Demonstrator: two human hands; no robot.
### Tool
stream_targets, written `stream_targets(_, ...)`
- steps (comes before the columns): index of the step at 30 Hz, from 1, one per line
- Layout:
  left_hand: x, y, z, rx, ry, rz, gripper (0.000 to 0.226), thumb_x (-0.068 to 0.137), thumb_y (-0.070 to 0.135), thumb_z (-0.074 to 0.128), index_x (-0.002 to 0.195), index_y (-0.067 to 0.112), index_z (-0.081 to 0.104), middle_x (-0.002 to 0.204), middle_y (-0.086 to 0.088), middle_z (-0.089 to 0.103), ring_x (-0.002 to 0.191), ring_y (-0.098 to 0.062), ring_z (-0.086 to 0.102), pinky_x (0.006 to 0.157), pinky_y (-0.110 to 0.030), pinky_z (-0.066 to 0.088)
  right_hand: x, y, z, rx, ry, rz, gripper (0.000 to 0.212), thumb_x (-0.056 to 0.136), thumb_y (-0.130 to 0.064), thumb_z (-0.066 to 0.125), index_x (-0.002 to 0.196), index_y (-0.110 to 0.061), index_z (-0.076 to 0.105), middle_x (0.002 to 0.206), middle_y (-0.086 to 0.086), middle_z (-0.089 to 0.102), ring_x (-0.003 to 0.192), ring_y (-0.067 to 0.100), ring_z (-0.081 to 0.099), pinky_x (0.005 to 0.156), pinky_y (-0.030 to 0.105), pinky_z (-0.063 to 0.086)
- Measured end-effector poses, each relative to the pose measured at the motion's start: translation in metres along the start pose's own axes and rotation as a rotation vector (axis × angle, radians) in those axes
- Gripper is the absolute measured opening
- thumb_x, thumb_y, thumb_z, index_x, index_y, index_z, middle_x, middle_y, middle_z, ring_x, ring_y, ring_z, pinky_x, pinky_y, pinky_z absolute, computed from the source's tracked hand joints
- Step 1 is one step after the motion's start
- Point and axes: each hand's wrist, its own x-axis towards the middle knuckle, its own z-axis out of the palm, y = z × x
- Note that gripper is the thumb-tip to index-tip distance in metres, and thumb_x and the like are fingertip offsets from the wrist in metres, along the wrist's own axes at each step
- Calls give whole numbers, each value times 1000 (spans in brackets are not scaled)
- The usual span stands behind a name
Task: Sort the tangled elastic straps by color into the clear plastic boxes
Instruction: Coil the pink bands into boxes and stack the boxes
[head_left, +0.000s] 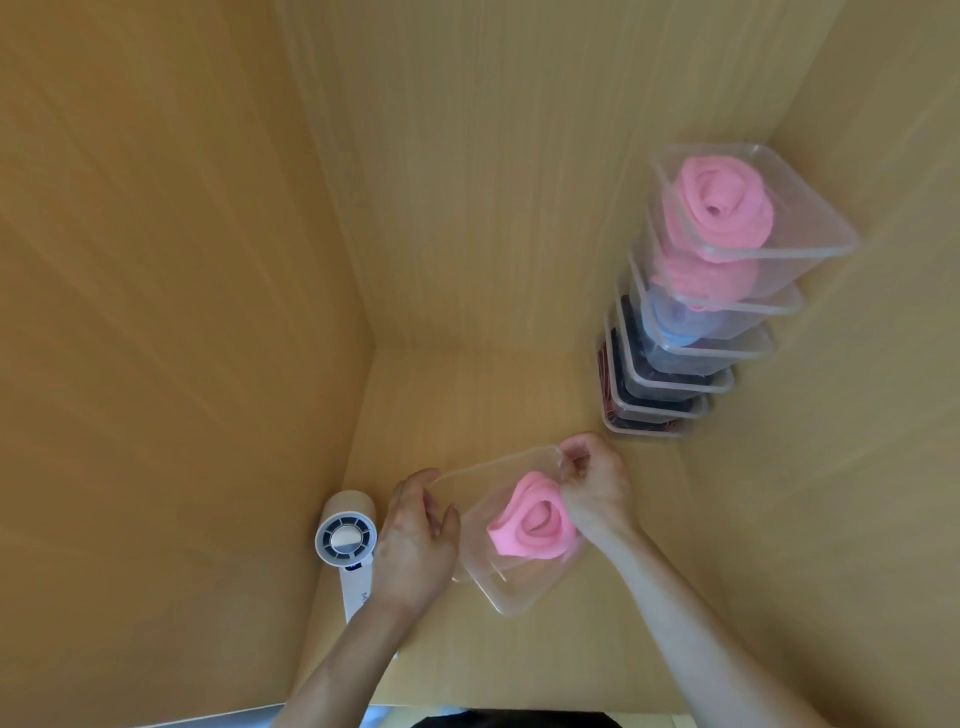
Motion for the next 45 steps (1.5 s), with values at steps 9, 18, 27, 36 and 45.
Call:
stream_targets(9, -11, 6, -1, 35, -50, -37, 41, 91, 19, 64, 130, 26, 55, 90, 9, 58, 81, -5, 59, 83, -39, 53, 1, 5, -14, -38, -23, 12, 28, 90, -3, 62, 84, -31, 63, 83, -15, 65, 77, -3, 60, 66, 8, 40)
stream_targets(18, -26, -7, -8, 135, -126, -43, 21, 92, 23, 61, 107, 35, 54, 104, 15, 52, 83, -2, 59, 77, -34, 52, -7, 16, -8, 20, -94, -39, 25, 92, -4, 59, 90, -28, 65, 88, -10, 67, 81, 2, 62, 77, 17, 47)
stream_targets(27, -23, -8, 7, -40, -44, -11, 48, 94, 0, 52, 126, 35, 59, 100, 5, 61, 86, -18, 60, 78, -33, 51, -19, 22, -7, 4, -187, -97, 43, 98, -6, 46, 124, -34, 66, 106, -12, 56, 96, -2, 58, 91, 19, 45)
stream_targets(36, -5, 0, 31, 358, -222, 241, 62, 100, 45, 31, 158, 25, 25, 167, 9, 11, 152, -17, 9, 123, -34, 14, -47, 25, 3, -99, 24, -87, 47, 93, 2, 48, 137, -11, 60, 128, 1, 50, 115, 24, 57, 101, 38, 48)
stream_targets(45, -2, -12, 43, 692, -233, 445, 70, 98, 67, 4, 159, 34, -5, 168, 6, -14, 154, -15, -19, 125, -43, -5, -41, 25, -3, -552, -324, -425, 63, 100, -53, 15, 159, -32, 22, 167, -17, 14, 155, 12, 3, 125, 36, 2)
